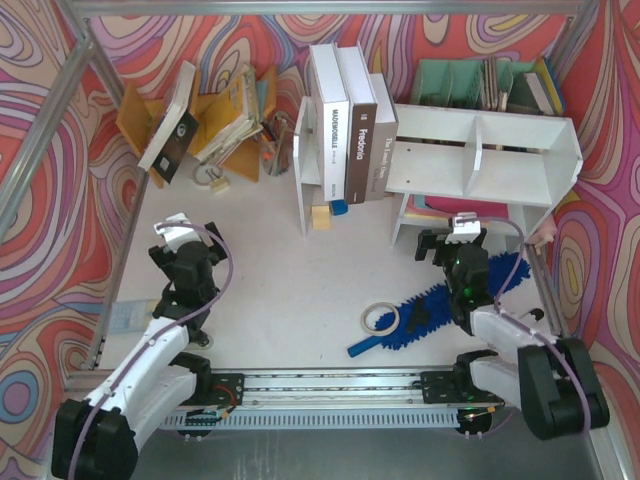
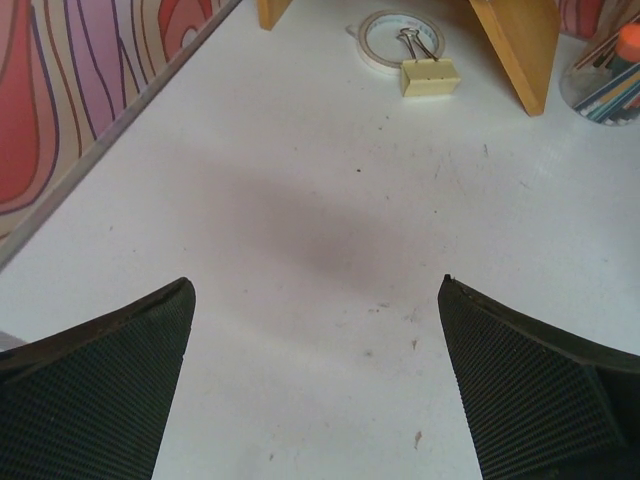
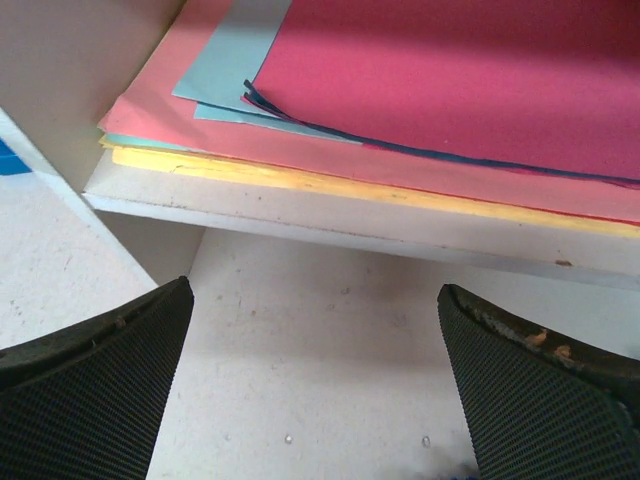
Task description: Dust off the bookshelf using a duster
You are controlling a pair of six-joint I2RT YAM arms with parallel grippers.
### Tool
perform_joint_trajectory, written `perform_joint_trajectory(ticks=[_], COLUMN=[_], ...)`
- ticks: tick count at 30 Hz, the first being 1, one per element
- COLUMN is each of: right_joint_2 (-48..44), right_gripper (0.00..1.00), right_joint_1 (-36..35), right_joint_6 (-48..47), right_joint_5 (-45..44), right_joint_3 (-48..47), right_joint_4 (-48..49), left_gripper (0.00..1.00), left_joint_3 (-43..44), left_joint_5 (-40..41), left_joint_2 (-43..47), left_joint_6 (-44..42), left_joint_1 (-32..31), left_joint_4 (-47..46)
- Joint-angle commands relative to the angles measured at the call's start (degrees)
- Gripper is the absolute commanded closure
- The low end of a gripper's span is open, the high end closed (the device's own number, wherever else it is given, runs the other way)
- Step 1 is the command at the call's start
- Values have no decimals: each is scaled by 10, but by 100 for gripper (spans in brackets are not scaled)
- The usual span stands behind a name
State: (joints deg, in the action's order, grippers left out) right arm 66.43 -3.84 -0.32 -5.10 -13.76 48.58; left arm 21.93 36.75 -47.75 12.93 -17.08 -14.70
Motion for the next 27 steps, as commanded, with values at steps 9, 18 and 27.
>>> perform_joint_trajectory(ticks=[9,18,27], right_joint_2=[-251,-344,-286], right_gripper=[1,1,1], right_joint_1=[-5,-6,-6], right_joint_6=[86,202,325], right_joint_5=[42,179,224], right_joint_3=[3,-107,-178], right_joint_4=[-306,-498,-593], left_gripper=[2,2,2], left_joint_3=[47,144,147], left_joint_5=[-29,-77,-38], left_joint_2=[104,119,184], left_joint_6=[178,272,400], left_joint_1=[-4,-3,6], left_joint_4=[239,416,529])
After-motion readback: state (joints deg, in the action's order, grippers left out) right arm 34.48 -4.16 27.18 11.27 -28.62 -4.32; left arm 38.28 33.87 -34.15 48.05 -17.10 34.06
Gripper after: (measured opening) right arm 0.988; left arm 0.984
